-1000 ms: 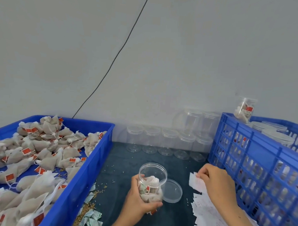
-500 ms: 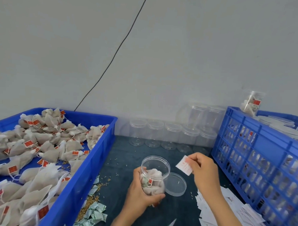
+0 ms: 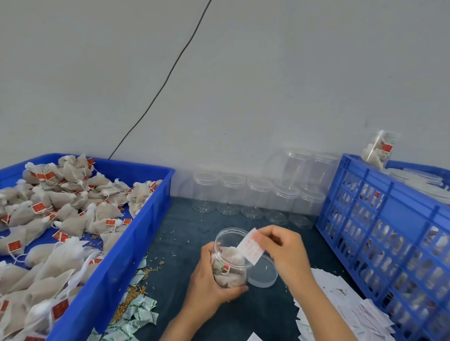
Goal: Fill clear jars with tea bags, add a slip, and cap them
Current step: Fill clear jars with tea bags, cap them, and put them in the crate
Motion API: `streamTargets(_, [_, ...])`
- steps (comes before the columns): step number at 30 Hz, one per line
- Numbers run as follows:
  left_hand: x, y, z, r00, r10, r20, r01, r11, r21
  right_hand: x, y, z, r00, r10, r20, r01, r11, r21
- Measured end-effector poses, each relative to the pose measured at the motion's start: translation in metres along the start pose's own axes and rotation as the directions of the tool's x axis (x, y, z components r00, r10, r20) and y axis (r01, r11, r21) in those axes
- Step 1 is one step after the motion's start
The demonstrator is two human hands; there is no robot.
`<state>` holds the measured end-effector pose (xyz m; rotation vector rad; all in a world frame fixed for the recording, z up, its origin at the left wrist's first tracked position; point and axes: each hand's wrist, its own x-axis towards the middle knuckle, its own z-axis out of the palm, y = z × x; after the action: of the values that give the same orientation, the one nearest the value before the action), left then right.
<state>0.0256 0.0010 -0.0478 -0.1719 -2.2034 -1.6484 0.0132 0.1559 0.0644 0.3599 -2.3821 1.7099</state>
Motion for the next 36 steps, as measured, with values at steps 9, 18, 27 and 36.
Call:
streamTargets(9, [0.000,0.000,-0.001,1.000,0.015,-0.003,-0.015,1.000,0.021,0.007,0.005,0.030,0.970,-0.201,0.139,0.244,0.795,-0.555])
streamTargets(18, [-0.002,-0.002,-0.003,0.998,0.030,-0.059,-0.027,0.998,0.056,0.010,0.014,0.020,0.839,-0.544,-0.016,0.444,0.701,-0.558])
streamTargets(27, [0.001,-0.002,-0.003,0.989,0.000,-0.147,0.006,0.999,0.040,-0.007,0.115,0.012,0.992,0.124,0.031,-0.095,0.876,-0.472])
streamTargets(36, [-0.002,0.003,-0.005,0.985,0.011,-0.170,0.006,0.995,0.100,-0.019,0.115,0.013,0.997,-0.071,-0.011,0.065,0.952,-0.298])
